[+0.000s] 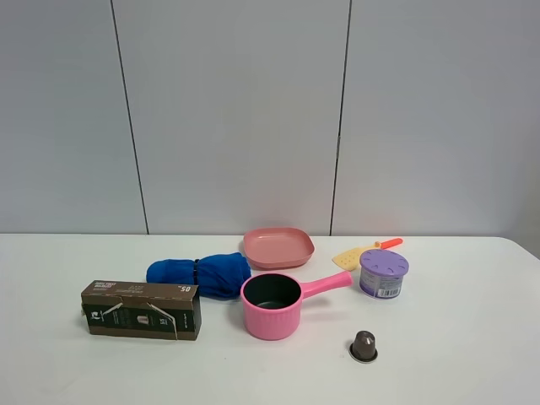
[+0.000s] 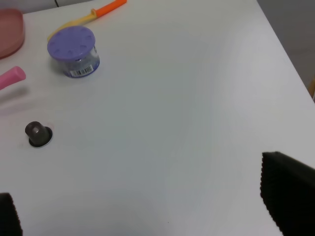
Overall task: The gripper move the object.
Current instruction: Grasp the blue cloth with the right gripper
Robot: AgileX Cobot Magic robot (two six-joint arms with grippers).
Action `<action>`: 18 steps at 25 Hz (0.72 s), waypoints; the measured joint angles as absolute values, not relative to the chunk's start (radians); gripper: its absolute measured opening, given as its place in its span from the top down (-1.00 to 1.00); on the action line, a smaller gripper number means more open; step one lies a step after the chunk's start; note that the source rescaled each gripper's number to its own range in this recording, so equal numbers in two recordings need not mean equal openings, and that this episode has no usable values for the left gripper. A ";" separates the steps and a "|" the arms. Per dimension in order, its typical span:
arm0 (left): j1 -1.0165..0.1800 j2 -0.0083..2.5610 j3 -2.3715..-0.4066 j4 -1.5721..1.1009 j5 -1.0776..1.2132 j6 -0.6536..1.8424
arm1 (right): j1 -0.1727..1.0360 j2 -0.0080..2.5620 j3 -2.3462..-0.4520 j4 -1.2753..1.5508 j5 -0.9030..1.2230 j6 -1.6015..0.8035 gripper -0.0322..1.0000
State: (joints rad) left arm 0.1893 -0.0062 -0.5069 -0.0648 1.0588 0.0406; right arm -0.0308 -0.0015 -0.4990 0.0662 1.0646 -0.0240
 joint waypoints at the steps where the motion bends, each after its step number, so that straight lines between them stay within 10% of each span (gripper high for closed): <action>1: 0.189 -0.006 -0.507 -0.065 1.059 0.041 | -0.031 -0.001 -0.499 0.066 1.065 -0.024 -1.00; 18: 0.189 -0.006 -0.507 -0.065 1.059 0.041 | -0.031 -0.001 -0.499 0.145 1.062 -0.028 -1.00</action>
